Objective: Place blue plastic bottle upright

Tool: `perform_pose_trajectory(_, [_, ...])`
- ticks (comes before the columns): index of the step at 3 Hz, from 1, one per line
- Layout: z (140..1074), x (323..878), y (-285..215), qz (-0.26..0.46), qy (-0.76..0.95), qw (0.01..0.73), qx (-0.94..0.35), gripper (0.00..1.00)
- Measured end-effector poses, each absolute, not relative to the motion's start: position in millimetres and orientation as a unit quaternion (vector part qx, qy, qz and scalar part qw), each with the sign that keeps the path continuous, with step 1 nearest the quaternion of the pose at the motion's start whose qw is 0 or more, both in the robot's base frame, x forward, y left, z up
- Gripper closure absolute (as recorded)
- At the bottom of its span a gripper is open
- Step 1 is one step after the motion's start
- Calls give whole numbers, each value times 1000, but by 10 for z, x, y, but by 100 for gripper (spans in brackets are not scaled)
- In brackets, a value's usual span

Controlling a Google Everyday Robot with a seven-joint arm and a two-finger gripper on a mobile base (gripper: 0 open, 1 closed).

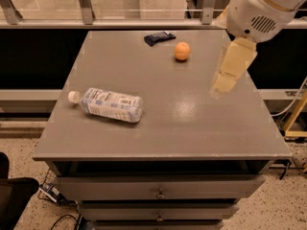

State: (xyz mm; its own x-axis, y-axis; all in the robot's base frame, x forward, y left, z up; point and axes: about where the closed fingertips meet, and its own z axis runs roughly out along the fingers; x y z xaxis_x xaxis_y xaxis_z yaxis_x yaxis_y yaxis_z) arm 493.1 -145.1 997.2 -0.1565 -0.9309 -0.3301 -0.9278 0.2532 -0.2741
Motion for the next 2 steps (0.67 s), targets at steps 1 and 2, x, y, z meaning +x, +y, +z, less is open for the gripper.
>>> perform_pose_trajectory(1, [9948,5127,-920,16,760,223,-610,0])
perform_pose_trajectory(2, [9778,5235,-386,15,773,201,-602,0])
